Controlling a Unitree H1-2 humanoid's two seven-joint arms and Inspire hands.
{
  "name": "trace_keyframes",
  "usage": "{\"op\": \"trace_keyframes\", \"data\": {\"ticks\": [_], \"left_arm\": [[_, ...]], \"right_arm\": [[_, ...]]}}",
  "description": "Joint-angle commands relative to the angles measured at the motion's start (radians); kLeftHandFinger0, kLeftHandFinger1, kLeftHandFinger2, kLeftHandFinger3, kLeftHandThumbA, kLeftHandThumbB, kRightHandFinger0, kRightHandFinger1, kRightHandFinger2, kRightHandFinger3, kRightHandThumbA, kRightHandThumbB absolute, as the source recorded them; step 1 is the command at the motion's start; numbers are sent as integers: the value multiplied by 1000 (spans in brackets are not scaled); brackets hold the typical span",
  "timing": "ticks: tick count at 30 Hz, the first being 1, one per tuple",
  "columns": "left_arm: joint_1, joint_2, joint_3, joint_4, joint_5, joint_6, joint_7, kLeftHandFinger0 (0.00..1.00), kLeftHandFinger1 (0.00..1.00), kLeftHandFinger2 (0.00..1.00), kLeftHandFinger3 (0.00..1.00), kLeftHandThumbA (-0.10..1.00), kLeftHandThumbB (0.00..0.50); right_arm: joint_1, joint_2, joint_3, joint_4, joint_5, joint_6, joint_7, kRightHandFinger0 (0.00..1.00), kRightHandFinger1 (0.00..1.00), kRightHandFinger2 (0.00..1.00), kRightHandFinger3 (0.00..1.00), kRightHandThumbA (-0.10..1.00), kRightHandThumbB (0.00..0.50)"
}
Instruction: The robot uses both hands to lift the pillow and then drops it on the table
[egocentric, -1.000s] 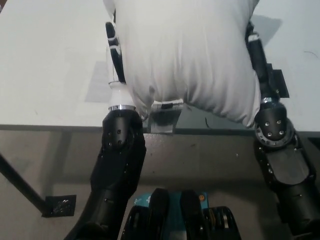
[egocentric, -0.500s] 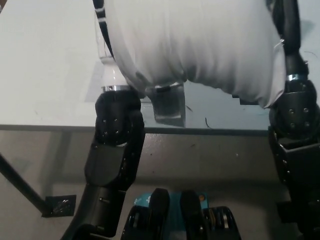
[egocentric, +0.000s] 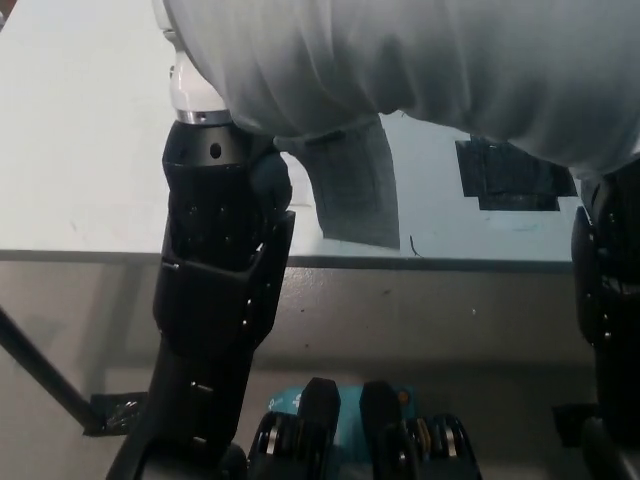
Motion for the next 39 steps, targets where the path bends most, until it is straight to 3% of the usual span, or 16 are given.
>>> {"op": "trace_keyframes", "data": {"ticks": [1,14,17,20,26,32,33,34,39], "left_arm": [[-105,-48,-111,-68,88,28,-110,1000,1000,1000,1000,1000,47],[-101,-40,-88,-37,108,63,-80,1000,1000,1000,1000,1000,74],[-90,-42,-55,31,87,90,-51,1000,1000,1000,1000,1000,129],[-90,-45,-48,46,74,92,-48,1000,1000,1000,1000,1000,132],[-82,-38,-26,116,53,87,-46,1000,1000,1000,1000,1000,127],[-21,-4,-14,239,63,24,-41,1000,1000,1000,1000,1000,122],[-3,2,-14,277,71,5,-33,1000,1000,1000,1000,1000,79],[26,10,-14,346,87,-26,-20,1000,1000,1000,1000,1000,46],[35,14,-12,400,89,-49,-14,1000,1000,1000,1000,1000,26]], "right_arm": [[-80,45,84,-17,-17,17,104,1000,1000,1000,1000,1000,371],[-80,43,84,7,-19,16,108,1000,1000,1000,1000,1000,373],[-56,40,80,46,-12,14,106,1000,1000,1000,1000,1000,365],[-52,39,77,60,-4,4,106,1000,1000,1000,1000,1000,364],[-31,36,64,116,17,1,105,1000,1000,1000,1000,1000,375],[19,27,63,228,41,-29,113,1000,1000,1000,1000,1000,354],[36,35,61,264,55,-33,113,1000,1000,1000,1000,1000,314],[68,46,53,325,79,-34,114,1000,1000,1000,1000,1000,308],[83,49,49,366,83,-43,114,1000,1000,1000,1000,1000,309]]}}
